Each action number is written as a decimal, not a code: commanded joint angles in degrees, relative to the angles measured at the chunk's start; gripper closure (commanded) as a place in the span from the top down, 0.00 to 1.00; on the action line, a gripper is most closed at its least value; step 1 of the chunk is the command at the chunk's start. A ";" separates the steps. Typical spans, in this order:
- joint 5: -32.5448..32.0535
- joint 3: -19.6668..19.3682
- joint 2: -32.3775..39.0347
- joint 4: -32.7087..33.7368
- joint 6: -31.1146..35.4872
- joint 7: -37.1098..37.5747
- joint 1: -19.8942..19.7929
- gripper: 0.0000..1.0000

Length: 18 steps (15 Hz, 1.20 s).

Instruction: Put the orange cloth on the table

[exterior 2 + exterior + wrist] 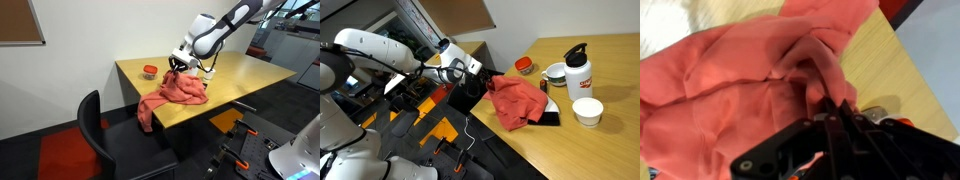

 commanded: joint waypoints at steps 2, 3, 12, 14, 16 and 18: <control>12.94 -14.18 -1.24 4.87 -12.50 -6.26 12.43 0.02; 12.31 -18.45 -1.02 6.20 -15.02 -4.96 15.84 0.02; 5.62 -30.01 -7.93 7.09 -26.62 -1.18 29.28 0.85; 3.01 -29.94 -11.08 6.67 -31.06 0.87 30.11 1.00; 0.20 -29.06 -13.73 6.87 -36.51 3.13 30.21 1.00; -1.56 -27.72 -16.00 7.01 -41.14 4.38 29.90 1.00</control>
